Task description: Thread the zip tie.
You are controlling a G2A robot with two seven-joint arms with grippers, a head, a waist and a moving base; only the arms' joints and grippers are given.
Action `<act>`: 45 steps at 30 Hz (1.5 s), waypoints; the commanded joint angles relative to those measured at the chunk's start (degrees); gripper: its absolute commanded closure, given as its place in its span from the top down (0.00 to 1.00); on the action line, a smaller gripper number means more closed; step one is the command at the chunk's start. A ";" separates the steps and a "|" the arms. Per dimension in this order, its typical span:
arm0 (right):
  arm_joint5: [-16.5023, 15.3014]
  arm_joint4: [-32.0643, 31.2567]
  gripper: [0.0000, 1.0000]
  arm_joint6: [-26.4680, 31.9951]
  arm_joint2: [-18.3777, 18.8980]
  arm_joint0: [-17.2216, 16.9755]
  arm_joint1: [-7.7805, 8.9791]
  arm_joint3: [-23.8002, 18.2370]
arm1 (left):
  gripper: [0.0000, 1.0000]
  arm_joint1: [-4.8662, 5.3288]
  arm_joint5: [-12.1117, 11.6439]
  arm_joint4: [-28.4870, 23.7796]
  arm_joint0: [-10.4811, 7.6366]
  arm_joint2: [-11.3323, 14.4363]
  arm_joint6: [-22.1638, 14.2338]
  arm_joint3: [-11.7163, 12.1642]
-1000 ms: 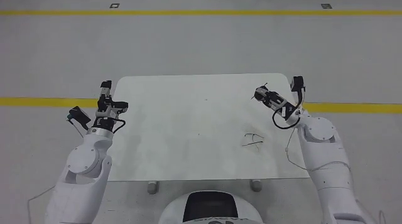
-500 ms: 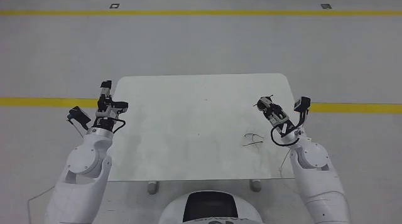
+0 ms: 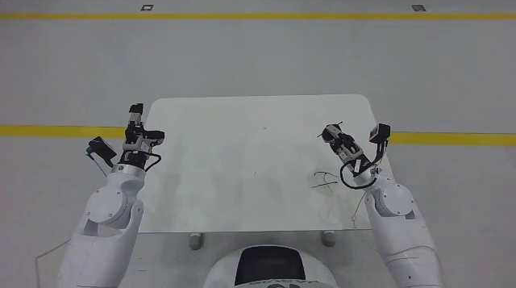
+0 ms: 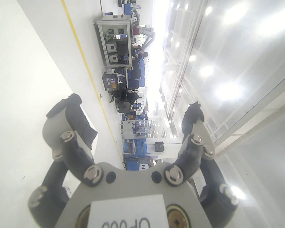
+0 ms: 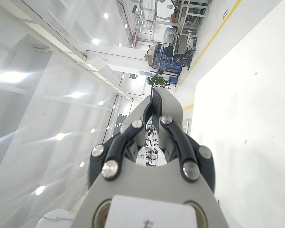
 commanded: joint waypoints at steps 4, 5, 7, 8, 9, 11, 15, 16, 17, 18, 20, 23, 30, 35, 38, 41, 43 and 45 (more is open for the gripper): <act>0.00 0.00 0.00 0.00 0.00 0.00 0.00 0.00 | 1.00 0.00 0.00 0.00 0.00 0.00 0.00 0.00; 0.00 0.00 0.00 0.00 0.00 0.00 0.00 0.00 | 1.00 0.00 0.00 0.00 0.00 0.00 0.00 0.00; 0.00 0.00 0.00 0.00 0.00 0.00 0.00 0.00 | 1.00 0.00 0.00 0.00 0.00 0.00 0.00 0.00; 0.00 0.00 0.00 0.00 0.00 0.00 0.00 0.00 | 1.00 0.00 0.00 0.00 0.00 0.00 0.00 0.00; 0.00 0.00 0.00 0.00 0.00 0.00 0.00 0.00 | 1.00 0.00 0.00 0.00 0.00 0.00 0.00 0.00; 0.00 0.00 0.00 0.00 0.00 0.00 0.00 0.00 | 1.00 0.00 0.00 0.00 0.00 0.00 0.00 0.00; 0.00 0.00 0.00 -0.37 -0.84 -0.31 -0.03 -0.68 | 1.00 -0.04 -0.37 -0.25 -0.40 0.94 -2.87 -0.27; 0.00 -0.07 0.00 -0.34 -1.16 -0.47 -0.03 -1.19 | 1.00 -0.03 -0.37 -0.50 -0.43 1.28 -4.69 -0.41; 0.00 -0.08 0.00 -0.49 -1.39 -0.69 -0.04 -1.63 | 1.00 0.00 -0.27 -0.91 -0.47 1.50 -6.37 -0.50; 0.00 -0.20 0.00 -0.50 -1.85 -1.01 -0.06 -2.15 | 1.00 0.14 -0.08 -0.14 -0.53 2.02 -9.87 -0.80; 0.00 -0.02 0.00 -0.31 -2.55 -1.35 -0.12 -3.32 | 1.00 0.50 -0.65 3.55 -0.74 2.61 -15.00 -0.95; 0.00 -1.06 0.00 -0.82 -3.55 -1.99 -0.22 -4.59 | 1.00 0.71 -1.60 2.36 -0.80 4.19 -23.30 -0.76; 0.00 -0.83 0.00 -1.29 -4.80 -2.21 -0.44 -4.45 | 1.00 0.98 -3.15 4.56 -0.90 4.31 -26.93 -0.87; 0.00 -0.83 0.00 -1.29 -4.80 -2.21 -0.44 -4.45 | 1.00 0.98 -3.15 4.56 -0.90 4.31 -26.93 -0.87; 0.00 -1.34 0.00 -1.68 -5.48 -2.13 -0.43 -4.79 | 1.00 0.84 -2.92 1.33 -1.75 6.17 -29.98 -1.25; 0.00 -0.96 0.00 -2.26 -6.75 -2.28 -0.54 -5.37 | 1.00 0.92 -0.20 -0.59 -3.15 8.50 -35.67 -0.89; 0.00 -1.04 0.00 -2.62 -7.59 -2.37 -0.64 -5.75 | 1.00 1.05 1.91 0.04 -4.30 10.28 -39.42 -0.59; 0.00 -1.46 0.00 -3.13 -8.50 -2.52 -0.76 -6.00 | 1.00 1.00 3.07 -0.27 -5.32 12.17 -40.98 -0.04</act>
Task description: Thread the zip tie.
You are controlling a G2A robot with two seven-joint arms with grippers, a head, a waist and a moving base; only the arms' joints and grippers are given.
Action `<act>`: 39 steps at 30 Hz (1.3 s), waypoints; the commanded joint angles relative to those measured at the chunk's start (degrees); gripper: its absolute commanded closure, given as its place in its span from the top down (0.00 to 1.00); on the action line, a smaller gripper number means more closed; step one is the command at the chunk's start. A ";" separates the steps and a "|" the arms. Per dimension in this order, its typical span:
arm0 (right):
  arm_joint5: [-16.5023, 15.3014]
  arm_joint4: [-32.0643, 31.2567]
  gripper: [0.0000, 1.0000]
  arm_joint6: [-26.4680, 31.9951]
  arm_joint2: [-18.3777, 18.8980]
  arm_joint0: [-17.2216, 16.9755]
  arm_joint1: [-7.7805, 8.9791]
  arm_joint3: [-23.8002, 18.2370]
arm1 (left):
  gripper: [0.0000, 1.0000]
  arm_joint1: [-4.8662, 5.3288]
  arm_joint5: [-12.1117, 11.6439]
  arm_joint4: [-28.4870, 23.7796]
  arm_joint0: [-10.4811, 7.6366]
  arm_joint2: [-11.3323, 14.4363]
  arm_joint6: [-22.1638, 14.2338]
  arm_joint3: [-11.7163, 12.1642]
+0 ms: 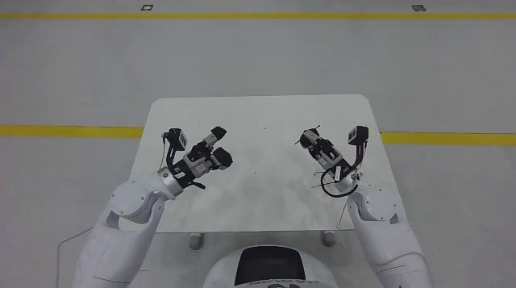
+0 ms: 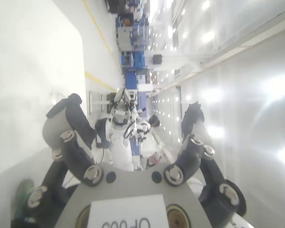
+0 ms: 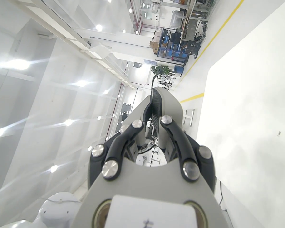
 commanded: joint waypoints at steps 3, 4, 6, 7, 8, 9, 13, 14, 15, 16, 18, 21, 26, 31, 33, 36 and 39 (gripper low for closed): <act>0.00 -1.23 0.00 -0.76 -1.77 -0.06 -0.24 0.02 | 1.00 -0.06 0.83 1.92 -1.59 3.15 -0.62 0.67; 0.00 -1.23 0.00 -0.76 -1.77 -0.06 -0.24 0.02 | 1.00 -0.02 0.56 2.85 -1.73 3.18 -0.40 0.59; 0.00 -1.23 0.00 -0.76 -1.77 -0.06 -0.24 0.02 | 1.00 -0.02 0.56 2.85 -1.73 3.18 -0.40 0.59; 0.00 -1.23 0.00 -0.76 -1.77 -0.06 -0.24 0.02 | 1.00 -0.02 0.56 2.85 -1.73 3.18 -0.40 0.59; 0.00 -1.23 0.00 -0.76 -1.77 -0.06 -0.24 0.02 | 1.00 -0.02 0.56 2.85 -1.73 3.18 -0.40 0.59; 0.00 -1.23 0.00 -0.76 -1.77 -0.06 -0.24 0.02 | 1.00 -0.02 0.56 2.85 -1.73 3.18 -0.40 0.59; 0.00 -1.23 0.00 -0.76 -1.77 -0.06 -0.24 0.02 | 1.00 -0.02 0.56 2.85 -1.73 3.18 -0.40 0.59; 0.00 -1.18 0.00 -1.05 -1.99 -0.06 -0.26 -0.16 | 1.00 -0.06 0.42 2.88 -1.77 3.40 0.11 0.56; 0.00 -1.12 0.00 -1.44 -2.53 -0.16 -0.32 -0.39 | 1.00 -0.13 0.17 2.93 -1.84 4.10 0.49 0.35; 0.00 -1.24 0.00 -1.76 -3.12 -0.28 -0.37 -0.53 | 1.00 -0.20 -0.11 2.94 -2.05 4.89 0.59 0.26; 0.00 -1.37 0.00 -3.17 -4.15 -0.63 -0.53 -1.09 | 1.00 -0.39 -0.72 3.08 -2.78 6.37 1.94 0.50; 0.00 -0.67 0.00 -4.86 -5.91 -1.58 -0.89 -2.13 | 1.00 -0.65 -1.55 4.01 -4.22 8.75 2.98 0.89; 0.00 -1.17 0.00 -6.32 -8.03 -2.37 -1.38 -2.63 | 1.00 -1.02 -2.24 4.58 -6.42 11.63 4.53 2.26; 0.00 -2.32 0.00 -6.35 -8.41 -2.18 -1.49 -2.88 | 1.00 -1.15 -3.35 4.69 -7.05 12.49 5.57 2.42; 0.00 -2.32 0.00 -6.35 -8.41 -2.18 -1.49 -2.88 | 1.00 -1.15 -3.35 4.69 -7.05 12.49 5.57 2.42; 0.00 -2.32 0.00 -6.35 -8.41 -2.18 -1.49 -2.88 | 1.00 -1.15 -3.35 4.69 -7.05 12.49 5.57 2.42; 0.00 -2.65 0.00 -6.84 -8.94 -2.10 -1.46 -2.97 | 1.00 -1.22 -3.62 4.69 -7.02 13.05 6.19 2.56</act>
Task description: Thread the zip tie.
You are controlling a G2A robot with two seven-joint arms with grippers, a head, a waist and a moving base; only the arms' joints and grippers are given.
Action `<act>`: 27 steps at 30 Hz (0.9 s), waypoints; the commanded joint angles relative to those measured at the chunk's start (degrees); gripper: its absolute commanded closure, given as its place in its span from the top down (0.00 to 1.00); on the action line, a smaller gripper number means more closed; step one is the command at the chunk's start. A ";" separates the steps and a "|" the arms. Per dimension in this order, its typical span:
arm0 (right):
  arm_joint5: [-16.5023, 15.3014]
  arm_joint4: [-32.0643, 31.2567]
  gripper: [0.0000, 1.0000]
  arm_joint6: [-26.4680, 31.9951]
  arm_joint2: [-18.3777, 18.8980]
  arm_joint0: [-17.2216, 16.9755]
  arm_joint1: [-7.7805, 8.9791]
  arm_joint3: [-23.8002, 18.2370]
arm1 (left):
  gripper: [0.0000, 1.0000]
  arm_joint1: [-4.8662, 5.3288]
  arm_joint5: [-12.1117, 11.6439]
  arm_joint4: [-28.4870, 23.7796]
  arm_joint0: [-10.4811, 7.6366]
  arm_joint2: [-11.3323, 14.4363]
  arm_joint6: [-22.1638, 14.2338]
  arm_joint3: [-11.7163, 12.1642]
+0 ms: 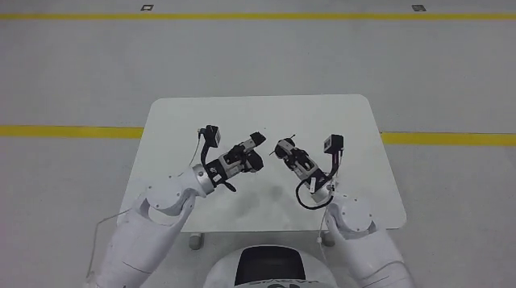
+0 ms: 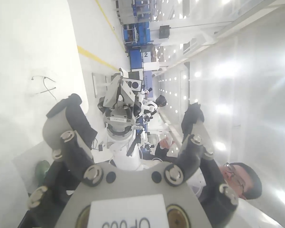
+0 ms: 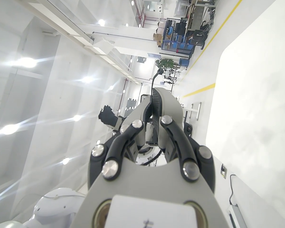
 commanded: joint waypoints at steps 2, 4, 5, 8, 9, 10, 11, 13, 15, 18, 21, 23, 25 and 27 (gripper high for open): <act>-0.04 0.25 0.00 -0.41 -0.62 0.09 0.00 0.20 | 1.00 -0.15 -0.65 -0.39 -0.15 1.34 0.37 0.57; -0.04 0.57 0.00 -0.69 -0.94 0.17 -0.04 0.42 | 1.00 -0.26 -1.32 -0.89 -0.48 2.10 0.53 1.08; -0.04 0.72 0.00 -0.93 -1.12 0.25 -0.07 0.62 | 1.00 -0.33 -1.62 -0.94 -0.77 2.64 0.65 1.25; -0.04 0.12 0.00 -1.65 -1.07 0.40 -0.07 0.73 | 1.00 -0.38 -2.31 -0.60 -1.12 2.99 1.26 1.54; -0.04 0.12 0.00 -1.65 -1.07 0.40 -0.07 0.73 | 1.00 -0.38 -2.31 -0.60 -1.12 2.99 1.26 1.54; -0.04 0.12 0.00 -1.65 -1.07 0.40 -0.07 0.73 | 1.00 -0.38 -2.31 -0.60 -1.12 2.99 1.26 1.54; -0.04 0.12 0.00 -1.65 -1.07 0.40 -0.07 0.73 | 1.00 -0.38 -2.31 -0.60 -1.12 2.99 1.26 1.54; 0.07 -0.15 0.00 -1.84 -1.08 0.47 -0.06 0.69 | 1.00 -0.39 -2.31 -0.55 -1.13 3.04 1.39 1.54; 0.07 -0.54 0.00 -1.94 -1.38 0.68 0.00 0.90 | 1.00 -0.43 -3.44 -0.86 -1.31 3.38 1.56 1.44; -0.04 0.15 0.00 -1.70 -1.37 0.95 0.09 1.22 | 1.00 -0.42 -4.25 -1.99 -1.59 3.18 1.57 1.56; -0.04 1.01 0.00 -1.43 -1.14 1.02 0.19 1.43 | 1.00 -0.36 -4.42 -2.81 -1.73 2.69 2.26 1.87; -0.04 1.70 0.00 -1.17 -1.11 1.10 0.21 1.52 | 1.00 -0.35 -5.23 -3.90 -1.82 2.62 1.92 1.70; -0.04 1.70 0.00 -1.17 -1.11 1.10 0.21 1.52 | 1.00 -0.25 -5.76 -3.05 -2.19 2.57 0.87 1.89; -0.04 1.70 0.00 -1.17 -1.11 1.10 0.21 1.52 | 1.00 -0.25 -5.76 -3.05 -2.19 2.57 0.87 1.89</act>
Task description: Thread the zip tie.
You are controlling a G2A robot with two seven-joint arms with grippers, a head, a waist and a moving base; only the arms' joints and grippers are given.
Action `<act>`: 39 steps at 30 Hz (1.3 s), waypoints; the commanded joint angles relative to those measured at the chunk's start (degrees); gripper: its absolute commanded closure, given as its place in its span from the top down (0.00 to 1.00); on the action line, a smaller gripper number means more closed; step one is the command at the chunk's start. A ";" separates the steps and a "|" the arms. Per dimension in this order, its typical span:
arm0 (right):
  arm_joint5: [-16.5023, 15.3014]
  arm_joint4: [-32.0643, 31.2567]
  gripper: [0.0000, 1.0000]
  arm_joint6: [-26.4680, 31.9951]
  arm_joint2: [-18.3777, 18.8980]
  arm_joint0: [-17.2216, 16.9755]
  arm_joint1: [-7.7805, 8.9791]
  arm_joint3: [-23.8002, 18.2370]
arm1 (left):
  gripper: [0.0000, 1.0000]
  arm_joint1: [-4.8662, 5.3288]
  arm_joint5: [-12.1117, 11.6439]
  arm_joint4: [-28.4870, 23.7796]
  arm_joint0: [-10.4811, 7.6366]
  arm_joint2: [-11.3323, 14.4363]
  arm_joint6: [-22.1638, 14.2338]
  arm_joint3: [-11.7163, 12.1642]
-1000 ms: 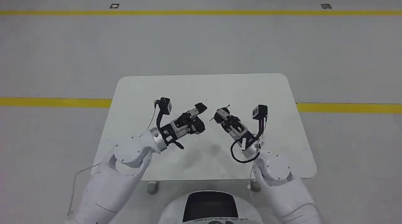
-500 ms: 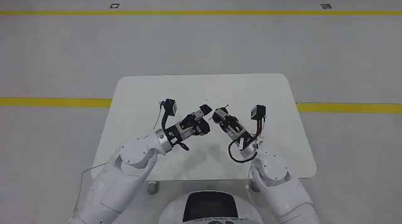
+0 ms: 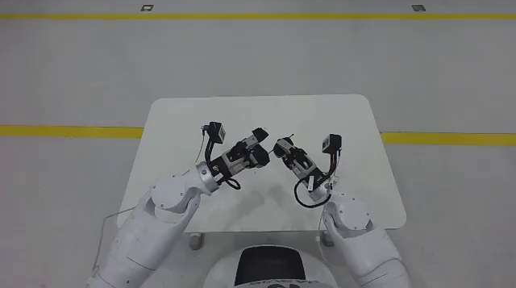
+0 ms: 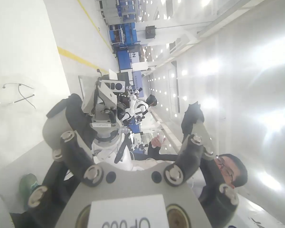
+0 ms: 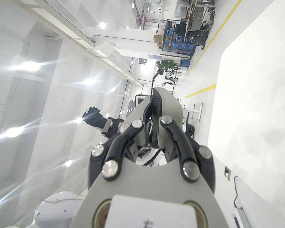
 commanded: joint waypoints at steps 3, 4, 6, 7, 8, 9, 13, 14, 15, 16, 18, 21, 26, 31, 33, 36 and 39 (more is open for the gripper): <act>0.00 -0.03 0.00 -0.01 0.00 0.00 0.00 -0.01 | 1.00 0.00 0.05 0.02 0.02 0.00 0.06 0.01; 0.14 -0.13 0.00 -0.25 -0.06 0.03 0.00 -0.06 | 1.00 0.00 0.05 0.02 0.02 0.00 0.06 0.01; 0.00 -0.29 0.00 -0.86 -0.39 0.02 0.01 -0.15 | 1.00 -0.05 0.12 -0.04 0.04 0.30 1.02 -0.05; 0.00 -0.18 0.00 -1.05 -0.48 0.03 0.02 -0.19 | 1.00 -0.03 0.17 0.08 0.03 0.35 1.12 0.03; 0.00 0.16 0.00 -1.22 -0.55 0.01 0.01 -0.31 | 1.00 -0.02 0.18 0.05 0.01 0.35 1.13 0.12; 0.00 0.83 0.00 -0.94 -0.63 -0.04 0.02 -0.50 | 1.00 0.01 0.05 -0.12 -0.07 0.43 0.76 0.13; 0.00 0.97 0.00 -1.12 -0.40 -0.07 0.06 -0.80 | 1.00 0.10 -0.31 0.87 -0.29 0.36 0.42 0.27; 0.00 0.97 0.00 -1.12 -0.40 -0.07 0.06 -0.80 | 1.00 0.10 -0.31 0.87 -0.29 0.36 0.42 0.27; 0.00 0.97 0.00 -1.12 -0.40 -0.07 0.06 -0.80 | 1.00 0.10 -0.31 0.87 -0.29 0.36 0.42 0.27; 0.00 0.97 0.00 -1.12 -0.40 -0.07 0.06 -0.80 | 1.00 0.10 -0.31 0.87 -0.29 0.36 0.42 0.27; 0.37 0.81 0.00 -1.75 -0.56 -0.02 0.07 -0.99 | 1.00 0.08 -0.16 1.52 -0.30 0.66 1.31 0.22; 0.05 0.43 0.00 -2.38 -0.62 -0.17 0.17 -1.12 | 1.00 0.20 -0.01 2.36 -0.32 0.76 1.30 0.12; 0.00 -0.42 0.00 -3.06 -0.48 -0.46 0.36 -1.84 | 0.82 0.40 0.18 2.66 -0.06 0.69 1.01 -0.01; 0.00 -0.69 0.00 -3.11 -0.37 -0.89 0.48 -3.09 | 0.52 0.57 0.63 2.70 0.15 0.71 0.83 -0.09; 0.00 -0.83 0.00 -2.97 -0.33 -1.11 0.52 -3.60 | 0.48 0.65 0.93 2.78 0.22 0.77 0.66 -0.13; 0.00 -1.30 0.00 -2.77 -0.34 -1.39 0.58 -4.10 | 0.42 0.73 1.14 2.79 0.27 0.87 0.66 -0.18; 0.00 -1.99 0.00 -3.05 -0.39 -1.59 0.60 -4.28 | 0.36 0.79 1.28 2.66 0.25 0.97 0.70 -0.23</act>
